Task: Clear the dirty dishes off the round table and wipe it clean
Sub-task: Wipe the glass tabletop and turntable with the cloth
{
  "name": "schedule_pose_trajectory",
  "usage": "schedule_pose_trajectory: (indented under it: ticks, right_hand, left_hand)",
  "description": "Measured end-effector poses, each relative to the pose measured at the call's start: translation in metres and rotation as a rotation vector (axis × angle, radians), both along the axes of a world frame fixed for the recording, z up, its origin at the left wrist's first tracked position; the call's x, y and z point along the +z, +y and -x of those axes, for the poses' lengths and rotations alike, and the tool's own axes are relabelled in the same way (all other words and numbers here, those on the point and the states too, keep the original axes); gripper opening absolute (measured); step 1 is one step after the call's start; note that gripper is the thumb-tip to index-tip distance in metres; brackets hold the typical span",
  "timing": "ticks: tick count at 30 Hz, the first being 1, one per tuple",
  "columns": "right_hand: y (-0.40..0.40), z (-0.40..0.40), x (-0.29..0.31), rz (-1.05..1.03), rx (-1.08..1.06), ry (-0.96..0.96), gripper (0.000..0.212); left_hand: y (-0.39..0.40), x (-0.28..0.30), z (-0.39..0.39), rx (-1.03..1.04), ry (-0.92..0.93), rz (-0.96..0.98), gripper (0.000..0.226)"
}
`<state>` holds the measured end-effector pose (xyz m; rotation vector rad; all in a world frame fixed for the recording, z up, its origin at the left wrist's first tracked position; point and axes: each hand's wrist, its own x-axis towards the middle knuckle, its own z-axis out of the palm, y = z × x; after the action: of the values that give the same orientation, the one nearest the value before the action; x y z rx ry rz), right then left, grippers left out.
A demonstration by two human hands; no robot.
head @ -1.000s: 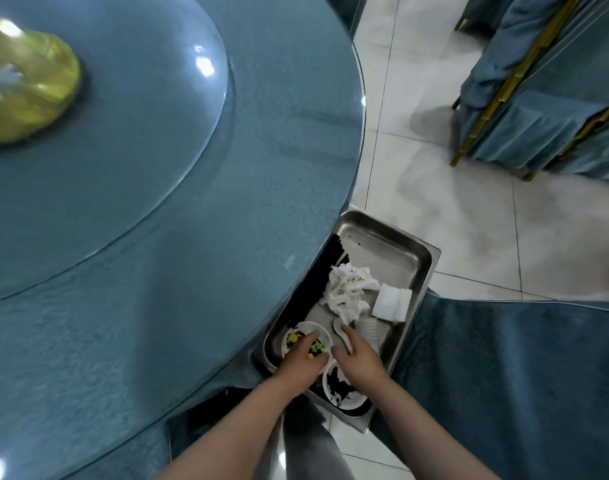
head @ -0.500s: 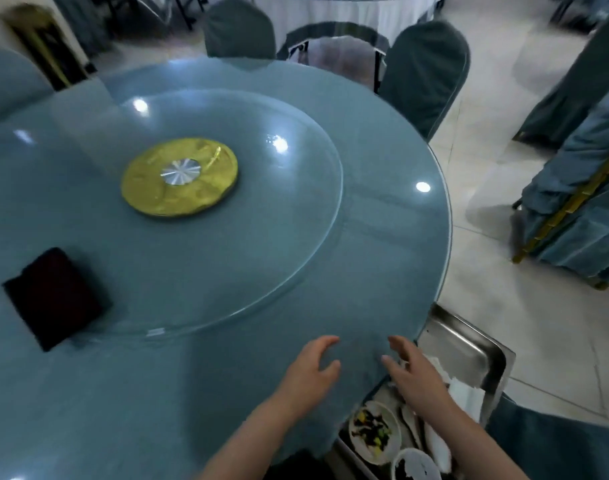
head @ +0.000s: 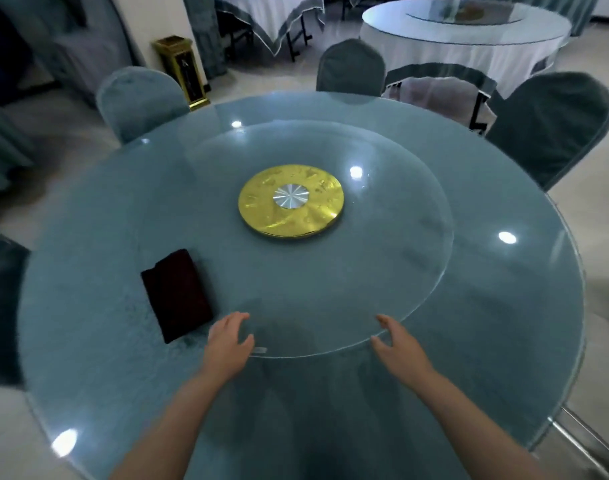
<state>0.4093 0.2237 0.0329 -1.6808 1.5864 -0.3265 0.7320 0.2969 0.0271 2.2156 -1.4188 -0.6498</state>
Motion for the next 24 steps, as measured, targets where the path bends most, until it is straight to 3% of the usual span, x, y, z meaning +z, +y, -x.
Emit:
schedule_pose_trajectory:
  ticks: [4,8,11,15,21,24]
  right_hand:
    - [-0.023,-0.027,-0.011,0.113,0.195,0.199,0.058]
    - [-0.044,-0.045,-0.025,0.241,0.331,0.365,0.057]
    - [-0.059,-0.050,-0.030,0.336,0.376,0.423,0.058]
    - [-0.081,-0.042,-0.040,0.359,0.414,0.505,0.081]
    - [-0.102,-0.027,-0.053,0.385,0.472,0.534,0.083]
    - [-0.104,-0.024,-0.056,0.399,0.452,0.523,0.078]
  left_hand:
    - [-0.009,-0.010,-0.061,0.106,-0.224,-0.083,0.058]
    - [-0.019,-0.011,-0.092,0.214,-0.275,-0.079,0.070]
    - [-0.032,-0.016,-0.107,0.204,-0.283,-0.107,0.068]
    - [-0.064,-0.021,-0.126,0.216,-0.319,-0.123,0.062]
    - [-0.084,-0.034,-0.136,0.193,-0.368,-0.270,0.065]
    - [-0.080,-0.046,-0.119,0.173,-0.379,-0.252,0.068]
